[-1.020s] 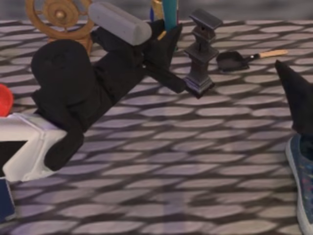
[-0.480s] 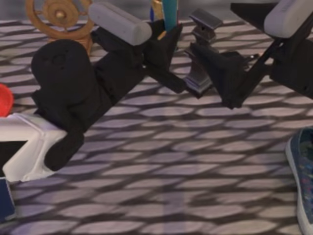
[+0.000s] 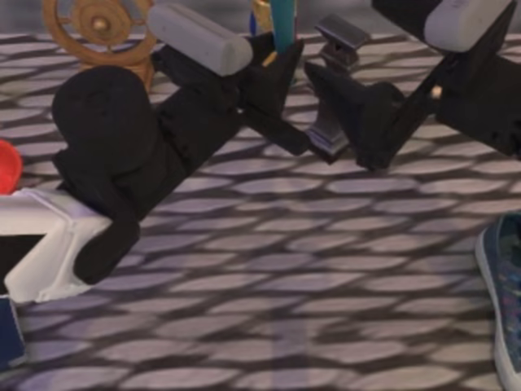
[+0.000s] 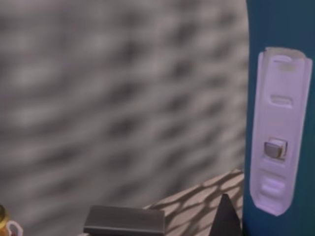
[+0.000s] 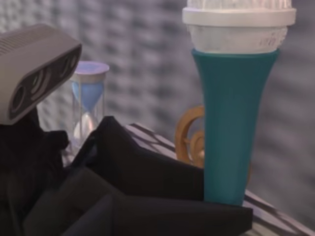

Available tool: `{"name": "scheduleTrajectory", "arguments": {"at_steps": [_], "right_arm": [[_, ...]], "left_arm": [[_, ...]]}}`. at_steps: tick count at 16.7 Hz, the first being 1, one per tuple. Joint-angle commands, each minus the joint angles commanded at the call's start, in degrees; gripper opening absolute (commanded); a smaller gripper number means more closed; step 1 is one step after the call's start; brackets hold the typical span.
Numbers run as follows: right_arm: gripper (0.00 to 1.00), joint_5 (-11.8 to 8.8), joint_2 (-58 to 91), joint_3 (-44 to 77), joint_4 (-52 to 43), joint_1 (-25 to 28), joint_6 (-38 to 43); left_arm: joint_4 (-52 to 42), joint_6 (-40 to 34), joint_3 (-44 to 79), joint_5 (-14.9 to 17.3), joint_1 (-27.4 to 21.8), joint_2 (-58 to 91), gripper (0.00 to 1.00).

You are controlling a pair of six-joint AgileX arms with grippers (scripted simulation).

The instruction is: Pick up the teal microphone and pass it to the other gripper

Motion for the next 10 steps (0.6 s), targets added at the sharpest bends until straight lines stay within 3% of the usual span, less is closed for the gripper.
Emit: {"name": "scheduleTrajectory", "arguments": {"at_steps": [7,10], "right_arm": [[1.0,4.7,17.8,13.9,3.4,4.5,0.1],[1.0,5.4,20.1,16.0,3.8,5.2,0.2]], "left_arm": [[0.0,0.0,0.0,0.0,0.0,0.0,0.0],[0.0,0.0,0.0,0.0,0.0,0.0,0.0]]}}
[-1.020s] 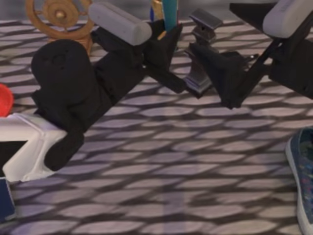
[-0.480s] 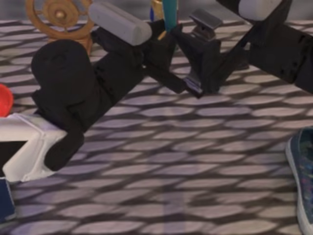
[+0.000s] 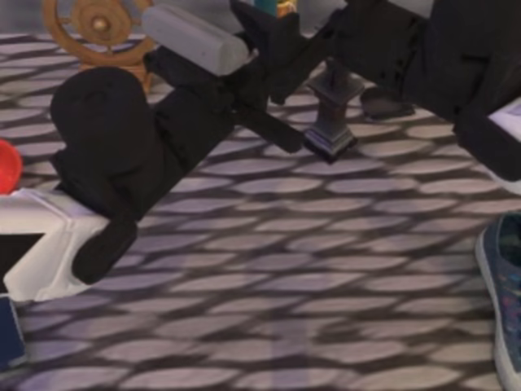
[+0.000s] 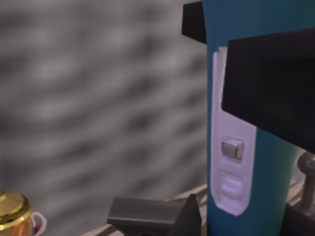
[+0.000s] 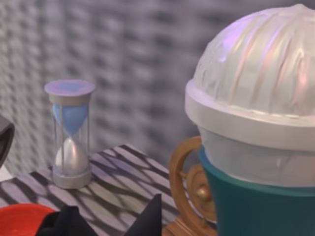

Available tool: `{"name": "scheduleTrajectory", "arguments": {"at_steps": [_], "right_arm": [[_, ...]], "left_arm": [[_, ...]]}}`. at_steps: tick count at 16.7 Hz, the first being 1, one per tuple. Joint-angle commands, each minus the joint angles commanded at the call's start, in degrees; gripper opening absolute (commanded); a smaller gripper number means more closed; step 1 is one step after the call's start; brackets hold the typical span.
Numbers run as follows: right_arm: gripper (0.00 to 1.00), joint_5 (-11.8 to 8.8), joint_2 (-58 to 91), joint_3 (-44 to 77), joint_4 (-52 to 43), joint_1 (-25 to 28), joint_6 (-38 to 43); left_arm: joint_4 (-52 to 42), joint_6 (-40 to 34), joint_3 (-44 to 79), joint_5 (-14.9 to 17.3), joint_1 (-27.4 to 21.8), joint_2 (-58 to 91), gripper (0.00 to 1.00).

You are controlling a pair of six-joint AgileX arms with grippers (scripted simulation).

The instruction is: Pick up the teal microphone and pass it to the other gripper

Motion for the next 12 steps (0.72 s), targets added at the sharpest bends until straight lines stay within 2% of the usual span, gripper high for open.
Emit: {"name": "scheduleTrajectory", "arguments": {"at_steps": [3,12], "right_arm": [[1.0,0.0,0.0,0.0,0.0,0.0,0.0],[0.32,0.0,0.0,0.0,0.0,0.0,0.0]], "left_arm": [[0.0,0.0,0.0,0.0,0.0,0.0,0.0],[0.0,0.0,0.0,0.0,0.0,0.0,0.0]]}}
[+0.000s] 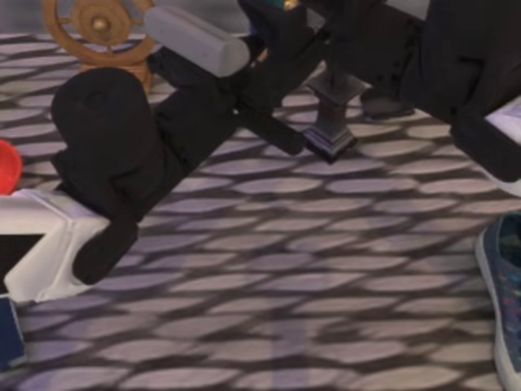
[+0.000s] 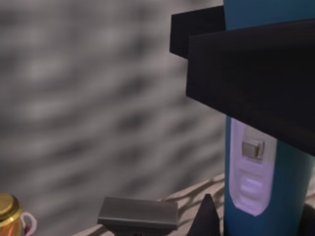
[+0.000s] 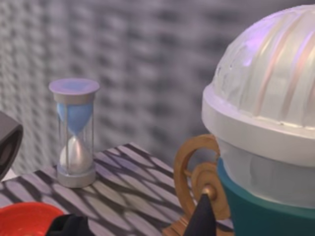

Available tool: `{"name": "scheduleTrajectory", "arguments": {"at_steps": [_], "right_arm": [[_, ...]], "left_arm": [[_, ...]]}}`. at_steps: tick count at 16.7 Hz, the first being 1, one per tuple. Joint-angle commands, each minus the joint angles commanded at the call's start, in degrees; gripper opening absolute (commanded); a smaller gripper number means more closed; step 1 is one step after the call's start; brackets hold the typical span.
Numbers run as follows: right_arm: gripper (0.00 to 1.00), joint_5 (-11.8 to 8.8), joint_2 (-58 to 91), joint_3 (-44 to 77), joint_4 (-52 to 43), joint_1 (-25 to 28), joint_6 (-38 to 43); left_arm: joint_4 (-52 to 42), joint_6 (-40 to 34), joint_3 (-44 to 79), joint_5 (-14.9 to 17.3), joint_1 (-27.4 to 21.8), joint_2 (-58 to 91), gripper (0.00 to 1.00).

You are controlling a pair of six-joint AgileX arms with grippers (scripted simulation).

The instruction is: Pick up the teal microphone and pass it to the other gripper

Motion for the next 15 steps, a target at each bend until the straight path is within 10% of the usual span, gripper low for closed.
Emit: {"name": "scheduleTrajectory", "arguments": {"at_steps": [4,13,15], "right_arm": [[0.02,0.0,0.0,0.0,0.0,0.0,0.0],[0.0,0.0,0.0,0.0,0.0,0.0,0.0],[0.0,0.0,0.0,0.0,0.0,0.0,0.0]], "left_arm": [[0.0,0.0,0.0,0.0,0.0,0.0,0.0],[0.0,0.0,0.0,0.0,0.0,0.0,0.0],[0.0,0.0,0.0,0.0,0.0,0.0,0.15]]}}
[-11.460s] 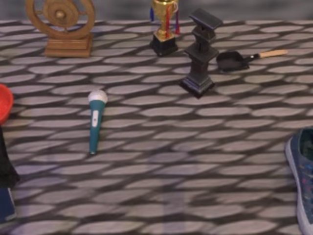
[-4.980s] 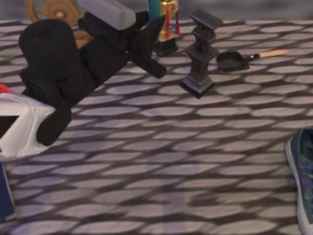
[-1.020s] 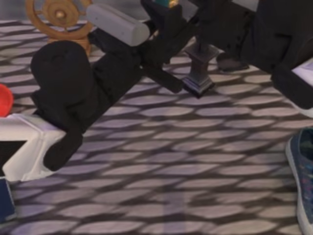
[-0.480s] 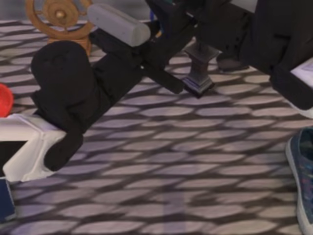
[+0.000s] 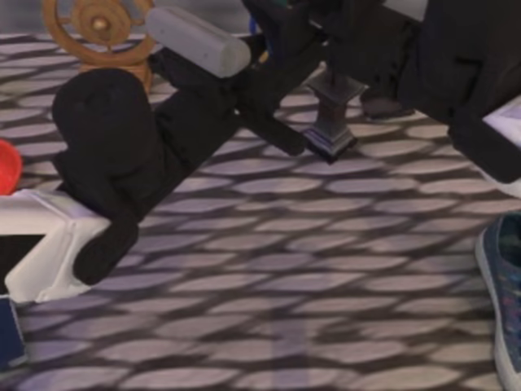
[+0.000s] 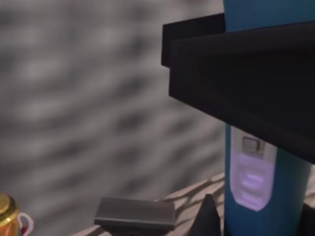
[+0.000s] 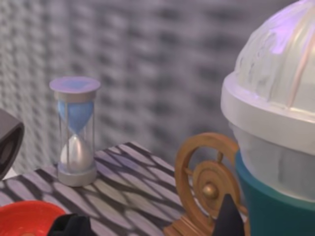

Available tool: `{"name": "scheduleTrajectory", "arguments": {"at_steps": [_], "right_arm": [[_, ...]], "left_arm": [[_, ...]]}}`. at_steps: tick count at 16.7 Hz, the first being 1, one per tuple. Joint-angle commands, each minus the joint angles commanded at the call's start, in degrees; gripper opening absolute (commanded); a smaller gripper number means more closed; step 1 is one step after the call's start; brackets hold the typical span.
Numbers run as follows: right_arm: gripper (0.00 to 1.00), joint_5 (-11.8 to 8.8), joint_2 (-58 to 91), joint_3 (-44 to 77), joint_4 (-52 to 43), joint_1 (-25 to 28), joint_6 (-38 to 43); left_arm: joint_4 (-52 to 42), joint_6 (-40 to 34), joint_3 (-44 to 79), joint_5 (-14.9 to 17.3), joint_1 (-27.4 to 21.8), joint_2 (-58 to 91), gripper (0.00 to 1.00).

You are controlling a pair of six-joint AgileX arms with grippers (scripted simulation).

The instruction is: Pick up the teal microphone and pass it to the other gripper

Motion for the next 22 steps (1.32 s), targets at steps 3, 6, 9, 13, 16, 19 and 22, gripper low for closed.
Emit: {"name": "scheduleTrajectory", "arguments": {"at_steps": [3,6,9,13,16,19,22], "right_arm": [[0.0,0.0,0.0,0.0,0.0,0.0,0.0],[0.0,0.0,0.0,0.0,0.0,0.0,0.0],[0.0,0.0,0.0,0.0,0.0,0.0,0.0],[0.0,0.0,0.0,0.0,0.0,0.0,0.0],[0.0,0.0,0.0,0.0,0.0,0.0,0.0],[0.0,0.0,0.0,0.0,0.0,0.0,0.0],[0.0,0.1,-0.9,0.0,0.0,-0.7,-0.2]], "left_arm": [[0.0,0.0,0.0,0.0,0.0,0.0,0.38],[0.0,0.0,0.0,0.0,0.0,0.0,0.6],[0.0,0.0,0.0,0.0,0.0,0.0,0.83],[0.0,0.0,0.0,0.0,0.0,0.0,1.0],[0.0,0.0,0.0,0.0,0.0,0.0,1.0],[0.0,0.0,0.0,0.0,0.0,0.0,1.0],[-0.1,0.7,-1.4,-0.9,0.9,-0.4,1.0]]}}
